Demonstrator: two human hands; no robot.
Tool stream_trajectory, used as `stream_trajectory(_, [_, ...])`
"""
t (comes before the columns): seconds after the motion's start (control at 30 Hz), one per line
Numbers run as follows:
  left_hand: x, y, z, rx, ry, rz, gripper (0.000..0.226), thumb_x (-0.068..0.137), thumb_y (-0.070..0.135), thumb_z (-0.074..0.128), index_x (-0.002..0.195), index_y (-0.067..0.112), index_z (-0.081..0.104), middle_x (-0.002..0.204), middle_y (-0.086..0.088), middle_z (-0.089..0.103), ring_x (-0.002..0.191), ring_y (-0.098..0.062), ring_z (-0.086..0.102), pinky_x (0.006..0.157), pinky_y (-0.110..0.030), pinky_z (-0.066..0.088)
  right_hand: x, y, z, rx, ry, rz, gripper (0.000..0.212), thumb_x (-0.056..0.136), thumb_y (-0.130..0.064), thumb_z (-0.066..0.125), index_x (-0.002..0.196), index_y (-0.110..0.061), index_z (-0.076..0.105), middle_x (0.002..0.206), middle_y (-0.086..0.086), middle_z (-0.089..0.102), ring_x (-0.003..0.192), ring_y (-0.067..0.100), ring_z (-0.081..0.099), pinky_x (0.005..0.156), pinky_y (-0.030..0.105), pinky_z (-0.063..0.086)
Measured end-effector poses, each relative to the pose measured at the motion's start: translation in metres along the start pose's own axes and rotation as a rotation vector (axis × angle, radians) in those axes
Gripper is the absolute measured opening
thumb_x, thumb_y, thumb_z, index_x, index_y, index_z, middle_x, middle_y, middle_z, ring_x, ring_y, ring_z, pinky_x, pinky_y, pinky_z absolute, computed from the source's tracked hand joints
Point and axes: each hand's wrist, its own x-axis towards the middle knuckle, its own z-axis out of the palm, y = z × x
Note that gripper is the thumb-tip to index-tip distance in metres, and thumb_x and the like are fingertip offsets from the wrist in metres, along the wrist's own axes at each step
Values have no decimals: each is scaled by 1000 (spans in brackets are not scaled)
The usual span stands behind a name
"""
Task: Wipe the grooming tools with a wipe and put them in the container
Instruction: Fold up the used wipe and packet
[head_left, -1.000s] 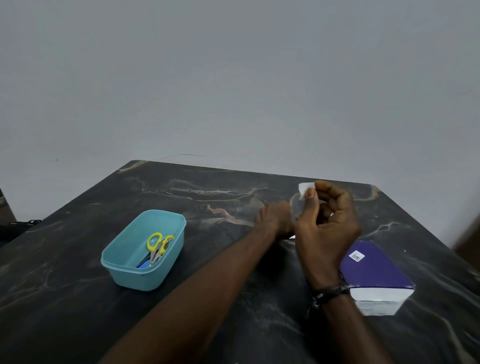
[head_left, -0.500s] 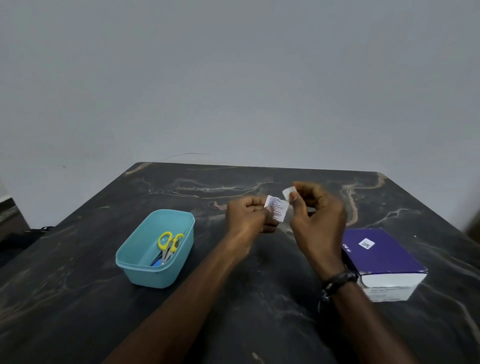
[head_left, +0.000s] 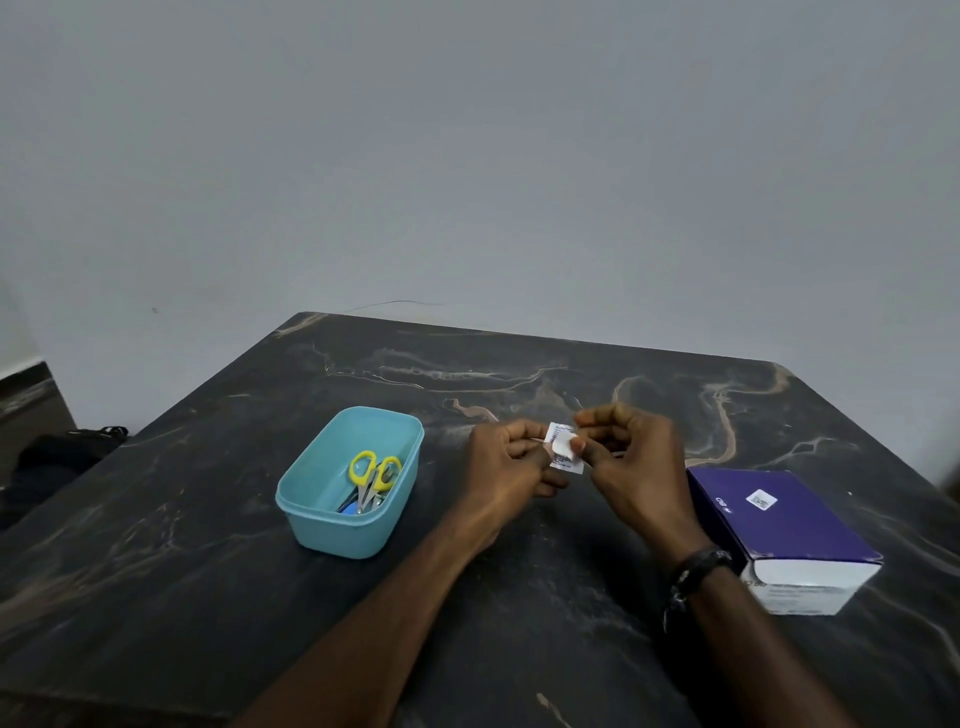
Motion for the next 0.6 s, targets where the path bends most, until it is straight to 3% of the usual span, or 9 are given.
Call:
stream_trajectory(0.23, [-2,-2,0,-38,-28,-21,14,96,10,55,99,4,68,86,-18,74,67,-26,71,60,-30,60,-4,0,0,-143,-33,-43,24,77,-3,76,94,-18,68,80,-6,68,76,7,66,70,29,58])
stream_trajectory(0.33, [-2,-3,1,-47,-49,-7,14,94,14,59,96,4,68,84,-17,74,66,-25,69,59,-30,59,-5,-2,1,-167,-30,-55,22,77,-6,77,95,-16,68,78,-7,67,74,5,65,68,27,57])
stream_trajectory(0.5, [0,-6,-1,-5,-54,2,7,90,5,64,95,7,68,79,-10,74,66,-23,69,60,-31,58,-6,-4,1,-214,-55,-77,26,77,-6,76,99,-16,66,80,-9,64,75,4,62,69,25,56])
stream_trajectory(0.6, [1,-5,-2,-2,-23,7,9,90,3,61,92,9,68,79,-12,75,63,-21,70,59,-30,58,-5,-3,2,-259,4,-77,26,80,-16,76,104,-18,66,91,-10,63,78,6,62,69,26,55])
